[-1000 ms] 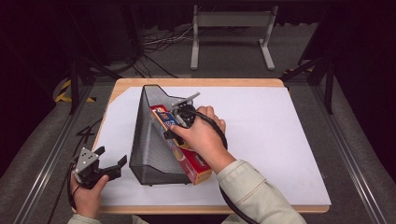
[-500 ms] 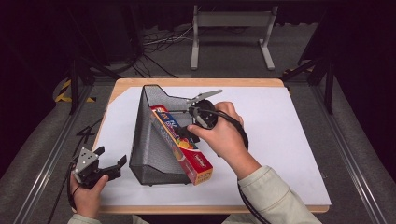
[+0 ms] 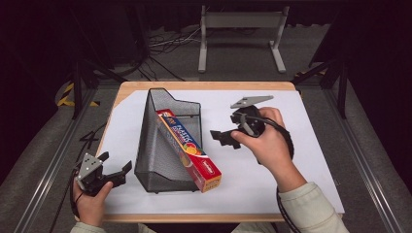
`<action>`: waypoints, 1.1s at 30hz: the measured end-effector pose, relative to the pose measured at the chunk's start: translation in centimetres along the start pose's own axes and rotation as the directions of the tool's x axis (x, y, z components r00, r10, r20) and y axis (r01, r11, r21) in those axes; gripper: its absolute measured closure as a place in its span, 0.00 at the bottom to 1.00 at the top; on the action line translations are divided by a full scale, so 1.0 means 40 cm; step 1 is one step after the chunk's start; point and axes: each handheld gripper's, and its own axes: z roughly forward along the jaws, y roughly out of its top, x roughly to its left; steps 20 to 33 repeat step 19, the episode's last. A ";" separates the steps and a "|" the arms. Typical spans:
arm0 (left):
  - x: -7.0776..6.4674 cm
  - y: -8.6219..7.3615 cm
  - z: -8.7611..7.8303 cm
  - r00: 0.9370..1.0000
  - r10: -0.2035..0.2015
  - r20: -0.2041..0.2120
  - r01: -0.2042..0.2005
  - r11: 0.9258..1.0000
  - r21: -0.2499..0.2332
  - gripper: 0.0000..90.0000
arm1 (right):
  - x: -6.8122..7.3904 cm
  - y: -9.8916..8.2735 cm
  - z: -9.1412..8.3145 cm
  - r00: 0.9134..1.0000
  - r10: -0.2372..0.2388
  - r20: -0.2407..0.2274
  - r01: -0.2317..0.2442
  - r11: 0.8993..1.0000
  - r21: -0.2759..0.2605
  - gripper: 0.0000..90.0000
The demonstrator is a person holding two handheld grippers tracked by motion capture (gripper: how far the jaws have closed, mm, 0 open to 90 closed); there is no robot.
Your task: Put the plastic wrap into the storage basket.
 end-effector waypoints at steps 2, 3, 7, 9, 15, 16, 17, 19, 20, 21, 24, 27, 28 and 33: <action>0.000 0.000 0.000 1.000 0.001 -0.001 -0.001 1.000 0.000 0.10 | -0.033 -0.032 -0.027 1.000 -0.002 0.025 0.002 1.000 -0.014 0.15; -0.001 0.000 0.000 1.000 0.002 -0.001 -0.002 1.000 0.001 0.10 | -0.047 -0.047 -0.037 0.999 -0.001 0.034 0.002 1.000 -0.018 0.15; -0.003 0.001 0.001 1.000 0.007 -0.001 -0.007 1.000 0.001 0.10 | -0.117 -0.123 -0.078 0.998 0.014 0.065 -0.011 0.999 -0.038 0.15; -0.004 0.001 0.001 1.000 0.004 -0.002 -0.004 1.000 0.003 0.10 | -0.128 -0.138 -0.083 0.997 0.013 0.071 -0.010 0.999 -0.045 0.15; -0.008 -0.001 0.005 1.000 0.009 -0.004 -0.009 1.000 0.011 0.10 | -0.226 -0.292 -0.094 0.991 0.047 0.125 -0.043 0.998 -0.040 0.14; -0.008 -0.001 0.005 1.000 0.008 -0.004 -0.008 1.000 0.011 0.10 | -0.236 -0.309 -0.093 0.990 0.057 0.128 -0.052 0.998 -0.040 0.14; -0.007 -0.001 0.005 1.000 0.008 -0.005 -0.008 1.000 0.011 0.10 | -0.251 -0.332 -0.090 0.988 0.067 0.138 -0.062 0.997 -0.039 0.14; -0.007 -0.001 0.006 1.000 0.007 -0.004 -0.007 1.000 0.011 0.10 | -0.267 -0.357 -0.087 0.986 0.079 0.146 -0.074 0.996 -0.038 0.14; -0.007 -0.001 0.006 1.000 0.007 -0.004 -0.007 1.000 0.011 0.10 | -0.267 -0.357 -0.087 0.986 0.079 0.146 -0.074 0.996 -0.038 0.14; -0.007 -0.001 0.006 1.000 0.007 -0.004 -0.007 1.000 0.011 0.10 | -0.267 -0.357 -0.087 0.986 0.079 0.146 -0.074 0.996 -0.038 0.14; -0.007 -0.001 0.006 1.000 0.007 -0.004 -0.007 1.000 0.011 0.10 | -0.267 -0.357 -0.087 0.986 0.079 0.146 -0.074 0.996 -0.038 0.14; -0.007 -0.001 0.006 1.000 0.007 -0.004 -0.007 1.000 0.011 0.10 | -0.267 -0.357 -0.087 0.986 0.079 0.146 -0.074 0.996 -0.038 0.14; -0.007 -0.001 0.006 1.000 0.007 -0.004 -0.007 1.000 0.011 0.10 | -0.267 -0.357 -0.087 0.986 0.079 0.146 -0.074 0.996 -0.038 0.14; -0.007 -0.001 0.006 1.000 0.007 -0.004 -0.007 1.000 0.011 0.10 | -0.267 -0.357 -0.087 0.986 0.079 0.146 -0.074 0.996 -0.038 0.14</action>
